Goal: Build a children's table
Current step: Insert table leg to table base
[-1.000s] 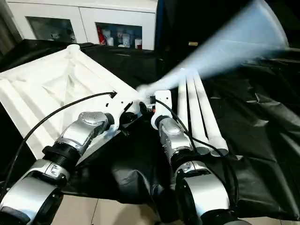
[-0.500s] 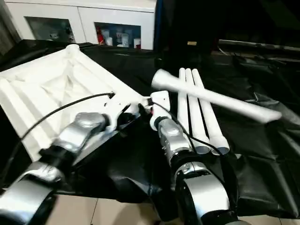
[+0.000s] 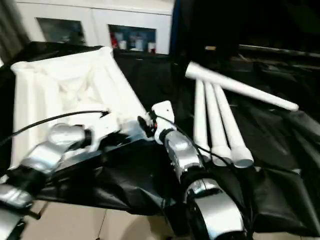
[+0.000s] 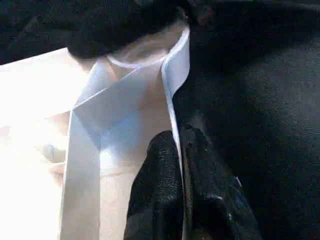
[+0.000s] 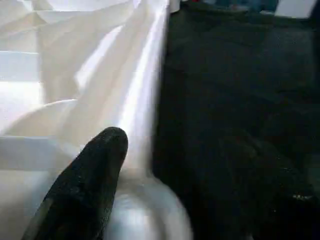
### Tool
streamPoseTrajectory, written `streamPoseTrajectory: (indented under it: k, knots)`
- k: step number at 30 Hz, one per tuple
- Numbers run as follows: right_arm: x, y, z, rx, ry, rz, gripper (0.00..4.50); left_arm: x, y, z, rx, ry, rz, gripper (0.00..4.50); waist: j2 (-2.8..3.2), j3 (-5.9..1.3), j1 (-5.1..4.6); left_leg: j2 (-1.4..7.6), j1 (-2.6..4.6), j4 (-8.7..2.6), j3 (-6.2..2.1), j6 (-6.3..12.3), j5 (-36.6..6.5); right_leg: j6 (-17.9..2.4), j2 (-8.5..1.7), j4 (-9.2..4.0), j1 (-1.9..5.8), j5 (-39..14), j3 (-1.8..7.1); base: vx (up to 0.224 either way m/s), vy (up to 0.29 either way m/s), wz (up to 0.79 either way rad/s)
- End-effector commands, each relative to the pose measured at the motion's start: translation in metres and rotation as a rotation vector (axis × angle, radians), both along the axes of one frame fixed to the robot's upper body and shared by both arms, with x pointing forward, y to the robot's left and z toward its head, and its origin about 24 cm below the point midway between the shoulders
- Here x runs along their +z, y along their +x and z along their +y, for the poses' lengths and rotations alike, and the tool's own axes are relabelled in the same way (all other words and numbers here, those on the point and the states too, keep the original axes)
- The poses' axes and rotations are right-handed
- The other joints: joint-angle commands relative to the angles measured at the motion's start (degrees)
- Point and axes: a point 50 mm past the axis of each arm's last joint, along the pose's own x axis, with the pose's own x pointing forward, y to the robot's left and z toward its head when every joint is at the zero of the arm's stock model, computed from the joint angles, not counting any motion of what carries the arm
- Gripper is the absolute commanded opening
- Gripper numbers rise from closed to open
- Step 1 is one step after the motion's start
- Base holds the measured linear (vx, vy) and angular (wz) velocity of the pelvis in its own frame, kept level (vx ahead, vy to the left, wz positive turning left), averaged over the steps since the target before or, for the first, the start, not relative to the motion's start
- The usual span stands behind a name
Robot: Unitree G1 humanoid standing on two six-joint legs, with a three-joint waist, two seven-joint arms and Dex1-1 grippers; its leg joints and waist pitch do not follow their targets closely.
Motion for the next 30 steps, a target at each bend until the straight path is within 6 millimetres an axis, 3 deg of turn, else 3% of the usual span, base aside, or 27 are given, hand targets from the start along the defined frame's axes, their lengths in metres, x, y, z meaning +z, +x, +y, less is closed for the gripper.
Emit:
streamPoseTrajectory:
  k: [1, 4, 7, 8, 11, 12, 14, 17, 22, 24, 30]
  knots:
    - [-0.001, 0.000, -0.006, -0.025, -0.001, 0.002, 3.29, 0.002, -0.020, -0.031, -0.310, -0.012, 0.006, 0.00, 1.11, -4.06, 0.30, 2.33, -0.10, -3.54, -0.21, 2.67, -3.4, -14.8, -4.74, -2.34, 4.18, -0.7, 4.03, 0.000, 0.000, 0.00]
    - [0.000, -0.001, -0.017, -0.048, 0.004, -0.012, 3.29, 0.004, -0.023, -0.026, -0.361, 0.008, -0.022, 0.00, 1.29, -3.98, 1.83, 2.51, 1.09, -3.37, 0.70, 3.02, -4.4, -15.5, -3.95, -2.13, 2.95, 1.1, 4.08, 0.011, -0.003, 0.06]
    - [-0.001, -0.003, -0.030, -0.075, 0.012, -0.017, 3.29, 0.007, -0.026, -0.024, -0.410, 0.034, -0.065, 0.00, 1.04, -3.84, 2.19, 2.69, -0.04, -3.59, 0.76, 2.11, -5.8, -13.7, -4.18, -2.06, 3.83, -1.9, 4.12, 0.000, 0.000, 0.00]
    - [-0.001, -0.004, -0.033, -0.082, 0.013, -0.017, 3.29, 0.008, -0.026, -0.024, -0.417, 0.037, -0.075, 0.00, 1.32, -3.84, 2.35, 2.81, -0.01, -3.57, 0.70, 1.21, -6.6, -12.9, -4.35, -2.08, 3.77, -3.4, 4.19, 0.000, 0.000, 0.00]
    - [-0.002, -0.005, -0.039, -0.097, 0.010, -0.016, 3.29, 0.008, -0.021, -0.021, -0.394, 0.053, -0.093, 0.00, 1.09, -3.61, 1.94, 2.38, -0.33, -3.67, 0.61, -0.27, -9.2, -10.7, -4.29, -2.84, 4.04, -8.7, 4.19, 0.000, 0.000, 0.00]
    - [-0.002, -0.006, -0.041, -0.102, 0.009, -0.017, 3.29, 0.007, -0.018, -0.019, -0.383, 0.064, -0.099, 0.00, 1.51, -3.55, 1.89, 2.32, -0.37, -3.66, 0.54, -0.50, -9.7, -10.2, -4.41, -3.02, 4.03, -10.3, 4.23, 0.000, 0.000, 0.00]
    - [-0.001, -0.007, -0.044, -0.110, 0.011, -0.021, 3.29, 0.007, -0.011, -0.014, -0.345, 0.082, -0.121, 0.00, 1.21, -3.61, 1.54, 2.00, -0.42, -3.58, 0.46, -0.44, -9.7, -8.4, -4.17, -3.54, 4.14, -13.5, 4.18, 0.000, 0.000, 0.00]
    - [0.000, -0.007, -0.046, -0.119, 0.012, -0.023, 3.29, 0.009, -0.006, -0.010, -0.317, 0.079, -0.122, 0.00, 1.32, -3.60, 1.18, 1.92, -0.62, -3.46, 0.30, -0.21, -8.4, -8.2, -4.17, -3.67, 4.06, -14.3, 4.14, 0.000, 0.000, 0.00]
    - [0.000, -0.008, -0.047, -0.123, 0.013, -0.022, 3.29, 0.013, 0.000, -0.005, -0.291, 0.086, -0.187, 0.00, 1.28, -3.75, 1.02, 2.16, -0.62, -3.45, 0.23, -0.02, -7.6, -9.5, -4.01, -3.18, 3.99, -11.3, 4.06, 0.000, 0.000, 0.00]
    - [-0.001, -0.009, -0.046, -0.121, 0.014, -0.020, 3.18, 0.015, 0.001, -0.004, -0.290, 0.069, -0.209, 0.46, 1.26, -3.84, 1.04, 2.16, -0.55, -3.39, 0.24, 0.07, -7.5, -9.8, -4.02, -3.05, 3.99, -10.5, 4.07, 0.000, 0.000, 0.00]
    - [0.000, -0.010, -0.042, -0.113, 0.015, -0.019, 3.18, 0.022, 0.005, 0.003, -0.284, 0.048, -0.252, 0.96, 1.32, -4.02, 1.20, 2.20, -0.64, -3.21, 0.31, 0.56, -6.0, -11.0, -4.06, -2.44, 4.18, -6.1, 4.05, 0.000, 0.000, 0.00]
